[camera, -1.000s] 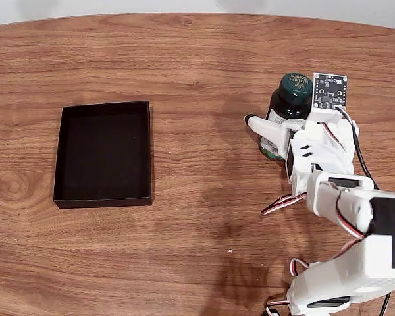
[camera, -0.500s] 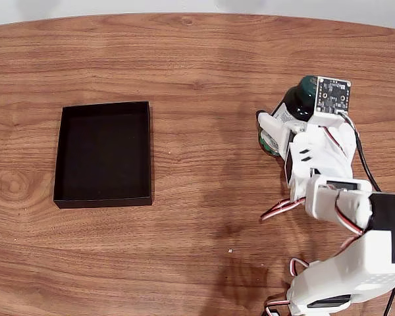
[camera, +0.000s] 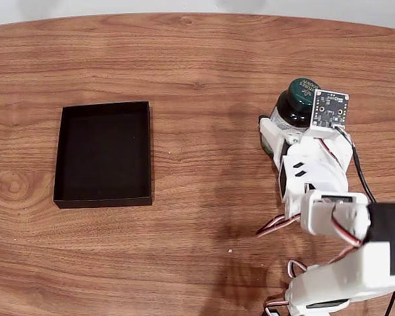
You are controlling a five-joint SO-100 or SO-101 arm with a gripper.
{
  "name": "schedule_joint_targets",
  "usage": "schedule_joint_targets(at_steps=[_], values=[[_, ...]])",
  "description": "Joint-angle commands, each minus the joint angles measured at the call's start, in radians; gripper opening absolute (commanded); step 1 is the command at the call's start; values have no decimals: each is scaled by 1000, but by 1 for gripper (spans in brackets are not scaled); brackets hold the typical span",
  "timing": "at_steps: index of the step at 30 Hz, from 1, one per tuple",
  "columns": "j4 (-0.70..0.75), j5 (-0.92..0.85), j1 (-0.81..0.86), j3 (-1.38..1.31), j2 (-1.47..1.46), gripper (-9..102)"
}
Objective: Pick up the pill bottle and place it in the black box.
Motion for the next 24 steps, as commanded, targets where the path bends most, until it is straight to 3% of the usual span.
schedule_joint_targets(at_steps=[1, 24], values=[[-25, -23, -23, 15, 192, 21], [74, 74, -334, 144, 721, 21]])
